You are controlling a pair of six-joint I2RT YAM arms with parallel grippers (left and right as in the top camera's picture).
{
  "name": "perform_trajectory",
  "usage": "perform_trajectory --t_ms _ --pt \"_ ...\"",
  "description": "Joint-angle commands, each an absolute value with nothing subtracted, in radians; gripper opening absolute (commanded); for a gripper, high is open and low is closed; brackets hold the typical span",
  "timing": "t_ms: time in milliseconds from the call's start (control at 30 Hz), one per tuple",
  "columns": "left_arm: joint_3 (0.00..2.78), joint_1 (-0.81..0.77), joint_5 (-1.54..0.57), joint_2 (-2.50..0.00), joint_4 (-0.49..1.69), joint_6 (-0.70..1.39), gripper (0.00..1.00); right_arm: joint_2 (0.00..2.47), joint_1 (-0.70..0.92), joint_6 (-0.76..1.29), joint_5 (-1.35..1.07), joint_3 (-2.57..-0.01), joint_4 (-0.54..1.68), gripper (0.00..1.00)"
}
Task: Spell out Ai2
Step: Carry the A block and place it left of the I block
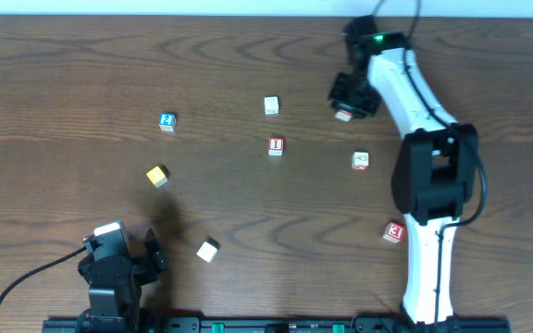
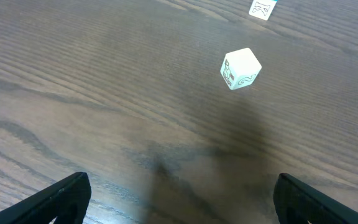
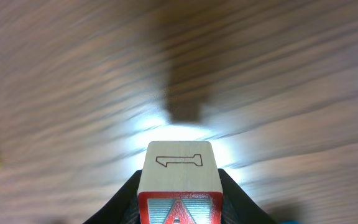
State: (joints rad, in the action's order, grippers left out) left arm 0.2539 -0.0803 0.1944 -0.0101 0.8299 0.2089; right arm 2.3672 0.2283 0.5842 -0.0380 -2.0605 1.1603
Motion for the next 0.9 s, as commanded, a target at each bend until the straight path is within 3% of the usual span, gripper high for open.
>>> perform_trajectory --t_ms 0,467,867 --pt "0.249 -0.077 0.213 -0.004 0.864 0.202 0.95 2.313 0.305 0.511 -0.042 -2.085 1.158 0.30" --pt "0.249 -0.077 0.213 -0.004 0.864 0.202 0.95 2.294 0.580 0.451 -0.041 -2.219 1.224 0.31" --pt "0.249 -0.077 0.213 -0.004 0.864 0.202 0.95 2.343 0.661 0.627 0.067 -2.218 1.224 0.28"
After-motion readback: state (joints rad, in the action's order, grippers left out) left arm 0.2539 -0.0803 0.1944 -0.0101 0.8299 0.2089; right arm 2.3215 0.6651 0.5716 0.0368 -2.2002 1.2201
